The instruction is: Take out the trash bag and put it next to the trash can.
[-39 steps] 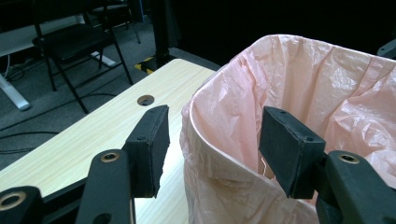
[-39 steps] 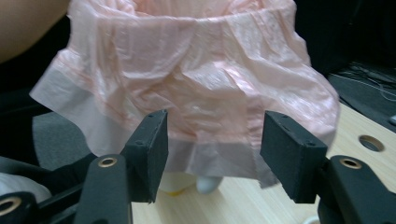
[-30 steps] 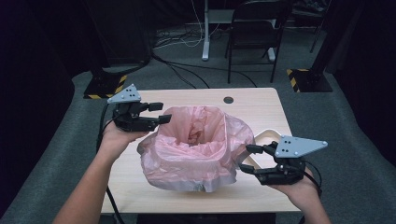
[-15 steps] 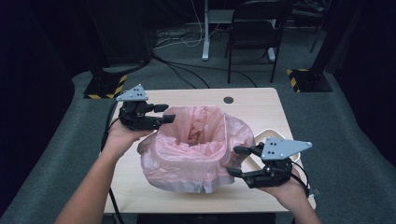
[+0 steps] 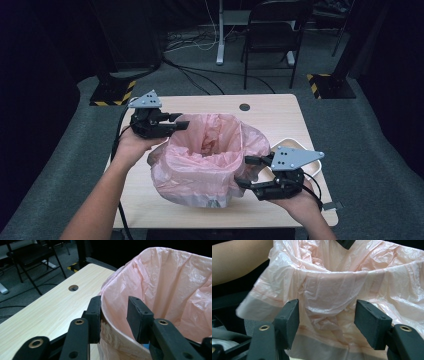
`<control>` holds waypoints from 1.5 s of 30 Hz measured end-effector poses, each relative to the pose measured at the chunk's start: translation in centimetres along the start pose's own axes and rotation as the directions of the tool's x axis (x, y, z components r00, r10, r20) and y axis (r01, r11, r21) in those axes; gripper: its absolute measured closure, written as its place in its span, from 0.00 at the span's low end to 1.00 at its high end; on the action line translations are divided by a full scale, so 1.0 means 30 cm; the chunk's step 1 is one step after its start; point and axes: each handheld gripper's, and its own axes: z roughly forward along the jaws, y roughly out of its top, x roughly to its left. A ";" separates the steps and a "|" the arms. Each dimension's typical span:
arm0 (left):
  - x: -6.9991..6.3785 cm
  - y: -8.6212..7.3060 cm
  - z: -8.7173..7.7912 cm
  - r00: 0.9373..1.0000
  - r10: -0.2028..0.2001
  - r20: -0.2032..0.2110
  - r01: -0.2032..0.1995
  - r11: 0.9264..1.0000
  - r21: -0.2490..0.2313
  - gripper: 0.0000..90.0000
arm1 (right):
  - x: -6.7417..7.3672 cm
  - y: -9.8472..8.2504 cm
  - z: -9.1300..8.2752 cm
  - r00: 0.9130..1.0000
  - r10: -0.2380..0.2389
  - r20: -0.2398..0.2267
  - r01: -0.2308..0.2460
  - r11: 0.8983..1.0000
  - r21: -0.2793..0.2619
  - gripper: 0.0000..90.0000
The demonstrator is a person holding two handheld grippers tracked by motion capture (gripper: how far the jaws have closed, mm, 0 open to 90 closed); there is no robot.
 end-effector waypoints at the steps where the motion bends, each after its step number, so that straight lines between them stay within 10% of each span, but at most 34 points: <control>1: 0.000 0.000 -0.001 1.000 -0.002 -0.003 0.002 1.000 -0.001 0.73 | 0.001 0.001 0.005 1.000 -0.001 0.002 0.001 1.000 0.001 0.40; 15: 0.003 0.006 -0.001 0.999 -0.008 -0.047 0.009 1.000 0.014 0.84 | 0.009 -0.001 0.038 0.999 -0.029 0.030 0.029 0.999 0.030 0.45; 31: 0.009 0.010 -0.004 0.997 -0.007 -0.077 0.008 1.000 0.017 0.89 | 0.018 0.003 0.006 0.996 -0.089 0.029 0.089 0.996 0.001 0.87; 45: 0.001 0.042 -0.026 0.997 0.020 -0.081 -0.020 1.000 -0.003 0.95 | 0.007 0.018 -0.048 0.992 -0.098 0.077 0.102 0.994 -0.047 0.98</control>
